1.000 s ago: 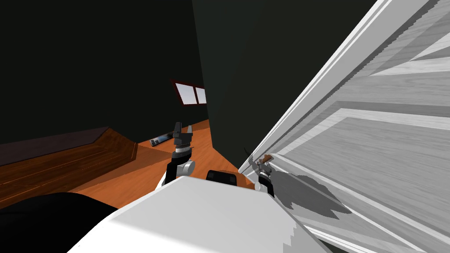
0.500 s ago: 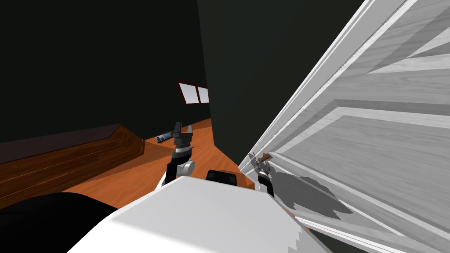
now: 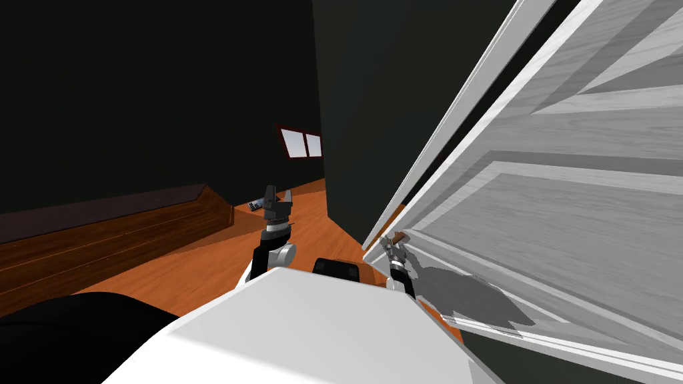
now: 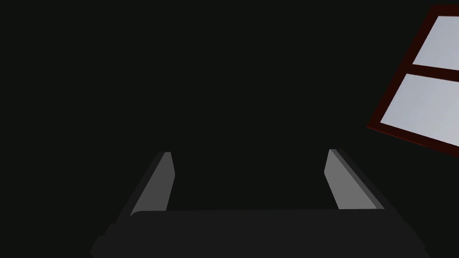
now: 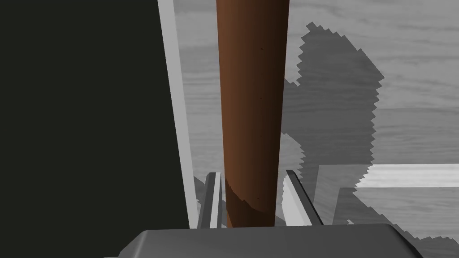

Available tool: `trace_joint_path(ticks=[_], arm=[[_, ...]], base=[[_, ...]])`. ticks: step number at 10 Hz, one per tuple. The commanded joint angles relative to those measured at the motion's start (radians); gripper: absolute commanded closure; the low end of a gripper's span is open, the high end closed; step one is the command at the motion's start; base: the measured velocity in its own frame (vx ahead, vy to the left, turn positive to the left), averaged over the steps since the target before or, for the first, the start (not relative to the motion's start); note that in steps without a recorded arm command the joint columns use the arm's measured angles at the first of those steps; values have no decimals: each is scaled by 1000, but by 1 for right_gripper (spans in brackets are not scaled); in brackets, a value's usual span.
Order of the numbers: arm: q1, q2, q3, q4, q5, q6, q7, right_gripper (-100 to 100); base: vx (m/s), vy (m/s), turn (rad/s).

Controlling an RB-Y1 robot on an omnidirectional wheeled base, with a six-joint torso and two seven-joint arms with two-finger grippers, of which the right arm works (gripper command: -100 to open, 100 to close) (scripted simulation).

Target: Pull the door open

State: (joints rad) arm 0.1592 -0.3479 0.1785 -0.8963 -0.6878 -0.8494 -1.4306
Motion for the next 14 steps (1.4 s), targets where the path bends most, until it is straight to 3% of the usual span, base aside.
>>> trace_joint_path(ticks=[1, 7, 9, 14], arm=[[0, 0, 0, 0, 0, 0, 0, 100], [45, -57, 84, -25, 42, -36, -76, 100], [45, -63, 86, -26, 43, -37, -79, 100], [88, -118, 155, -33, 76, -94, -149, 100]], base=[[-100, -2, 25], [-229, -10, 105], [-177, -9, 54], [-228, -39, 122]])
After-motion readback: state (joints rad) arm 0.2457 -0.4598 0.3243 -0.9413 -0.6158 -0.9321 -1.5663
